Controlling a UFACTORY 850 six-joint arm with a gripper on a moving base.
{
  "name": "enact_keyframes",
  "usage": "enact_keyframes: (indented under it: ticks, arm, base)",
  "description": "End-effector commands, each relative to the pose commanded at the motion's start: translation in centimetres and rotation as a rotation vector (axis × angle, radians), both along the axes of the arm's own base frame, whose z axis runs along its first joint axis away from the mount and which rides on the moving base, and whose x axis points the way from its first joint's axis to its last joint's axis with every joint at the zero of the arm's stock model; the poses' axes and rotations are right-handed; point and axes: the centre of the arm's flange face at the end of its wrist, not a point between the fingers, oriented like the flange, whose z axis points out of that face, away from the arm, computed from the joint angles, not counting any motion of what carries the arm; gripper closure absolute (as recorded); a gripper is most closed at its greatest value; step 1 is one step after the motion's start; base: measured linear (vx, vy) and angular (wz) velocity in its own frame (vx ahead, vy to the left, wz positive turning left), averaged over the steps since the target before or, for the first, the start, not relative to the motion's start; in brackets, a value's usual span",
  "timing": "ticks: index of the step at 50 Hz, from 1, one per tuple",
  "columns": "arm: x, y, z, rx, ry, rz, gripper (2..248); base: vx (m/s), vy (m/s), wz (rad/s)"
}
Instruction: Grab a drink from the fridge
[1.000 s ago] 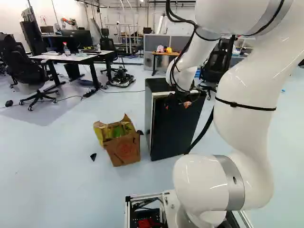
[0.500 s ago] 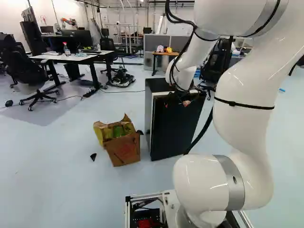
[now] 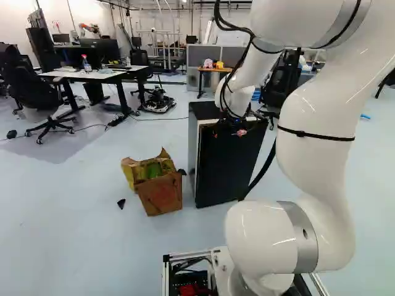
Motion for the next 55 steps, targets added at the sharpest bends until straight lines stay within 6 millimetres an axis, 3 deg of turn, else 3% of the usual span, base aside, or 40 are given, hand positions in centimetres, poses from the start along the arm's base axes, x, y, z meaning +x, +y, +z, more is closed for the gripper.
enact_keyframes:
  ticks: [55]
  arm:
    - [0.71, -0.04, 0.36, -0.007, -0.084, 0.005, 3]
  base:
    - [0.000, 0.000, 0.000]
